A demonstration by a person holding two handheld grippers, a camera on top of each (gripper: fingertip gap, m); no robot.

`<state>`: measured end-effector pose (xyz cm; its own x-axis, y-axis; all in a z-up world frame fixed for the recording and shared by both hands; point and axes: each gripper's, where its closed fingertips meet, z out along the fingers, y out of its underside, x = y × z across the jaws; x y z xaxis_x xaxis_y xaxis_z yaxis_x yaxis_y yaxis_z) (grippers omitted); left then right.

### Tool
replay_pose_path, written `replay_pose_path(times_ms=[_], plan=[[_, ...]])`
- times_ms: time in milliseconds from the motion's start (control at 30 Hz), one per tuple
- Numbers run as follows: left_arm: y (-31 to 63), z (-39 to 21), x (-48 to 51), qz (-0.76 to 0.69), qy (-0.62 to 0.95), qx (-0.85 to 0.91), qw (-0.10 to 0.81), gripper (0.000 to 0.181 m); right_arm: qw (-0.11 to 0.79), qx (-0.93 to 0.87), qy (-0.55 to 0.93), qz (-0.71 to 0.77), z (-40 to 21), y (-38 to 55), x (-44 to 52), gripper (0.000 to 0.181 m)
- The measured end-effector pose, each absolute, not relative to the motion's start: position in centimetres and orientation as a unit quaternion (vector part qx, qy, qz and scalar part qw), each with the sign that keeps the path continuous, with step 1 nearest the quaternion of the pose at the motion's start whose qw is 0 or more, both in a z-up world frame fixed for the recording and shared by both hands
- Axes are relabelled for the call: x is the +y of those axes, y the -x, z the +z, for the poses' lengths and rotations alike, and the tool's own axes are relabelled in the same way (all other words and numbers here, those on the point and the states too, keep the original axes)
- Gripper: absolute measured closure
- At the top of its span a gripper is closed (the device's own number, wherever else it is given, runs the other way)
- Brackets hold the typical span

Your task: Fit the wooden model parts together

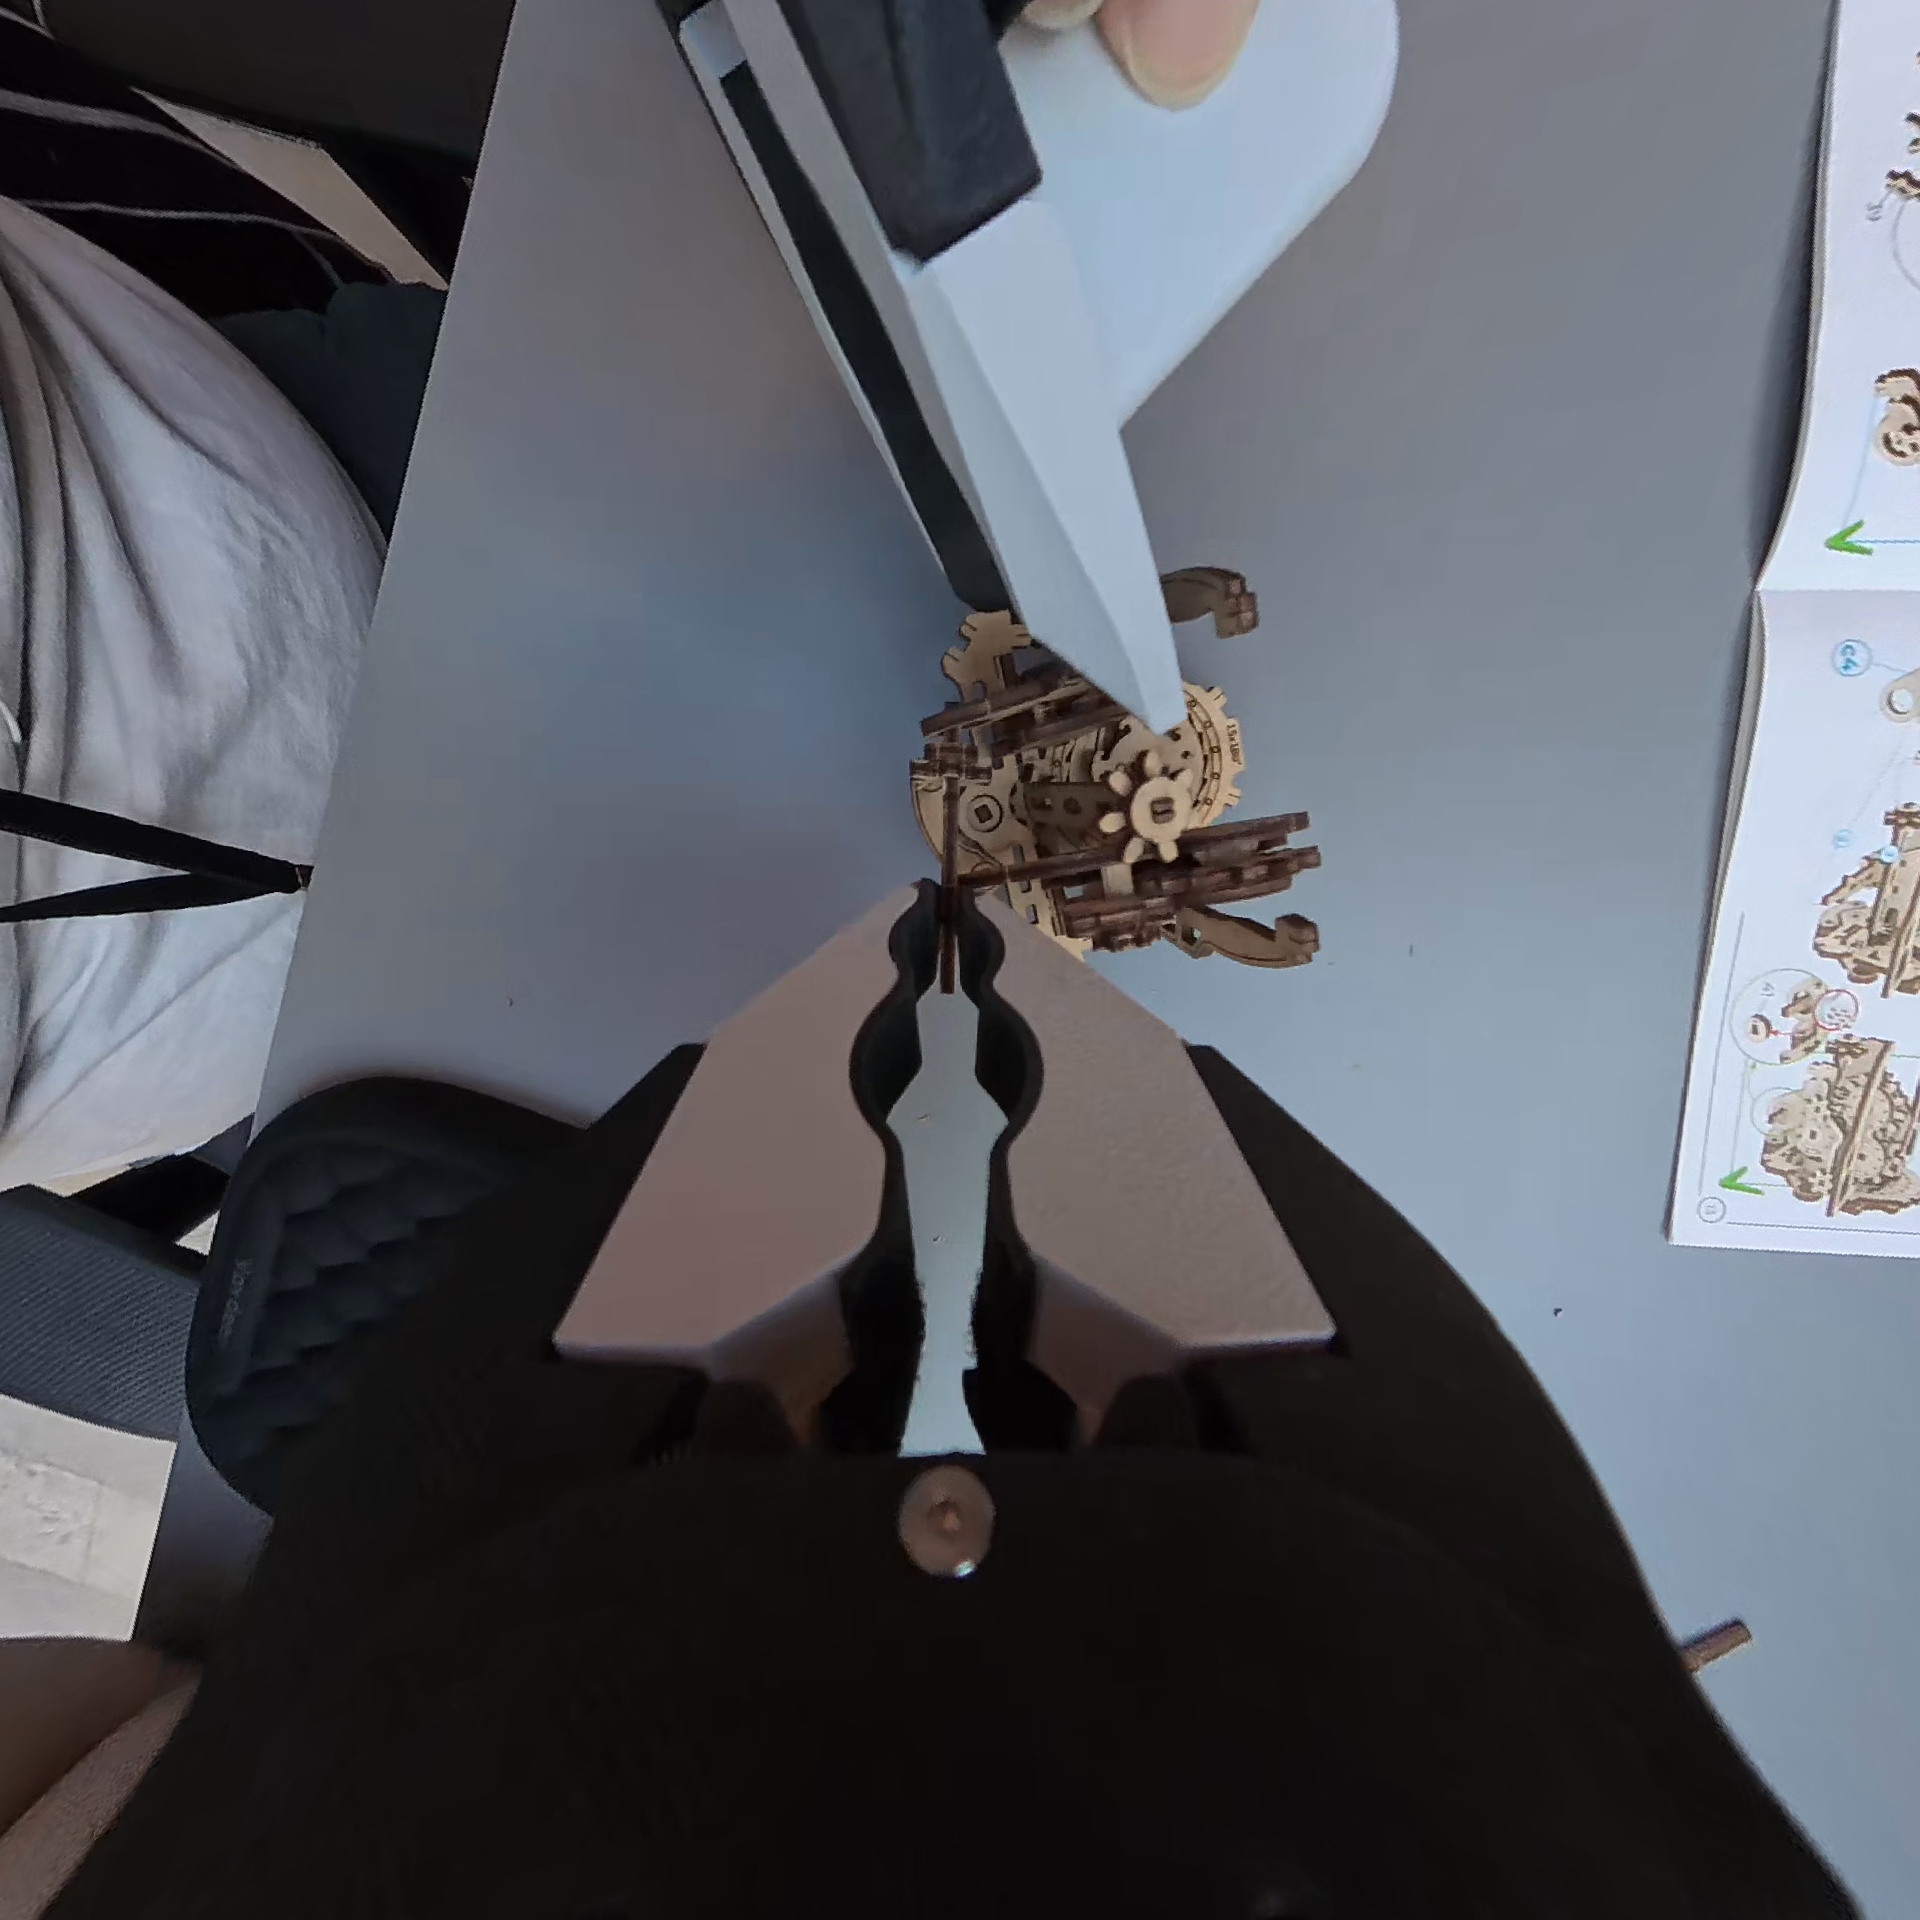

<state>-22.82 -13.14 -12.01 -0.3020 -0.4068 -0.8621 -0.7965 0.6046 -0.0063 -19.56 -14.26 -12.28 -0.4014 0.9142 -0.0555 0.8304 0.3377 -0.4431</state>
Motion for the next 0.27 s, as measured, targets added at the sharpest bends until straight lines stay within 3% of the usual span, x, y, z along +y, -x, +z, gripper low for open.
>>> replay_pose_path(times_ms=[267], plan=[[23.04, -11.88, -13.32, 0.221, 0.381, 0.769, 0.463, 0.126, 0.089, -0.808, 0.558, 0.168, -12.15, 19.95, -14.13, 0.18]])
